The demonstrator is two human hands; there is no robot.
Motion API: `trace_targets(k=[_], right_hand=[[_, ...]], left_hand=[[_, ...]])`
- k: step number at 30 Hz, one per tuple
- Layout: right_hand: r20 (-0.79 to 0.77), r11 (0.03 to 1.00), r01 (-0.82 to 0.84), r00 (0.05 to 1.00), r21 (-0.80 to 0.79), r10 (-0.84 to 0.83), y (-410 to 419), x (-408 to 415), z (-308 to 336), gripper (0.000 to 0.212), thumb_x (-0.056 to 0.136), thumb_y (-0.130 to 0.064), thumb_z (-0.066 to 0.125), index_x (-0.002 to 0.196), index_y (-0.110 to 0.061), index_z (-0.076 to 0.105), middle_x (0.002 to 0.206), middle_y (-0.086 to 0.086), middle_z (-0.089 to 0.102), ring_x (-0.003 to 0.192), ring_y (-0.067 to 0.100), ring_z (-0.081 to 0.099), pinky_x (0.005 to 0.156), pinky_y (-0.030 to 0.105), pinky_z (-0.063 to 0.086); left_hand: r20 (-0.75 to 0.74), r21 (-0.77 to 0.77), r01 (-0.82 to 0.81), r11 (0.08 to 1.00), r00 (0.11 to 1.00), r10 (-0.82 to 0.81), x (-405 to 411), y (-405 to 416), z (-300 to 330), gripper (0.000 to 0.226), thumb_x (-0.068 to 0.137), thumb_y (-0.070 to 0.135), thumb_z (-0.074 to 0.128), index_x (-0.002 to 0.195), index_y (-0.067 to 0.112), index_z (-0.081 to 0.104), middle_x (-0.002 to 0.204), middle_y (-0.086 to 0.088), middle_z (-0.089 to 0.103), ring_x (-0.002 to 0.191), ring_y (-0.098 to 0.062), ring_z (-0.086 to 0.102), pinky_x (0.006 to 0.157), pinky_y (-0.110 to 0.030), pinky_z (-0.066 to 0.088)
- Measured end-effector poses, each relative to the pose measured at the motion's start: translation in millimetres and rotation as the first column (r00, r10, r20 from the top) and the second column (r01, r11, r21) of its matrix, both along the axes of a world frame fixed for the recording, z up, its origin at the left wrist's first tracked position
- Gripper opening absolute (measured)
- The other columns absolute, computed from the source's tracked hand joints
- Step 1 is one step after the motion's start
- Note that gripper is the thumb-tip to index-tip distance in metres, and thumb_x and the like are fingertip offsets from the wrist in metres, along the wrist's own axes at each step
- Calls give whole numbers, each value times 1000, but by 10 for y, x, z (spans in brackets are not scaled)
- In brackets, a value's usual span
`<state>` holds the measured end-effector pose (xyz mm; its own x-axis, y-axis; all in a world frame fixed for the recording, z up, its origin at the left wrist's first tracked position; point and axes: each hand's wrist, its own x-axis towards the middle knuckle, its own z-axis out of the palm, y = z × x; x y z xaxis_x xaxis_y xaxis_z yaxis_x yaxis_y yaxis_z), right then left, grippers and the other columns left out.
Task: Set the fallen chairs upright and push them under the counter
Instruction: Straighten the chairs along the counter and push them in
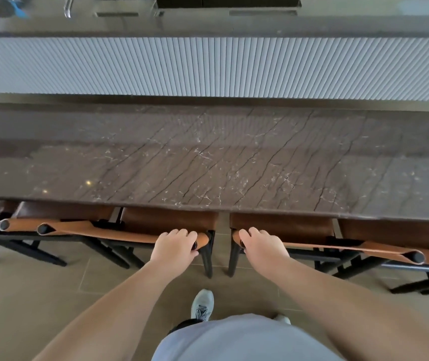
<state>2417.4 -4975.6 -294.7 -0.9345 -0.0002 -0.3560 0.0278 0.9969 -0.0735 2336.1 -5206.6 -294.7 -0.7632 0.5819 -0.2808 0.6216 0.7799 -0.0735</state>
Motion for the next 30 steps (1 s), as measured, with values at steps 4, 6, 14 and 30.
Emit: trace_targets(k=[4,6,14,30], right_hand=[[11,998,53,998,46,-54,-61,-36,-68,43,97,-21,55,135,-17,36,113,5,57,99,29,58,63,36,37],[15,996,74,997,51,-75,-83,-44,-74,39,100,-25,52,135,-18,36,111,5,57,97,29,59,63,36,39],[12,993,106,994,50,-106,-157,-52,-12,26,103,-30,46,126,-19,41,107,5,58,94,28,59,69,38,47],[115,998,-13,993,59,6,-78,-103,-29,24,100,-22,50,123,-16,45,100,4,64,80,27,65,65,37,52]], left_hand=[[30,6,129,992,991,-129,-219,-20,41,33,93,53,52,104,22,56,99,3,59,96,-21,58,64,-33,37],[78,-13,190,982,979,-189,-307,-16,80,36,94,54,47,104,21,56,101,1,60,96,-23,60,64,-33,36],[115,32,319,947,940,-321,-467,13,71,37,92,52,47,100,18,58,99,0,61,91,-26,63,63,-33,35],[98,115,227,967,966,-239,-420,35,46,32,91,51,48,102,22,57,96,4,57,91,-22,59,61,-31,34]])
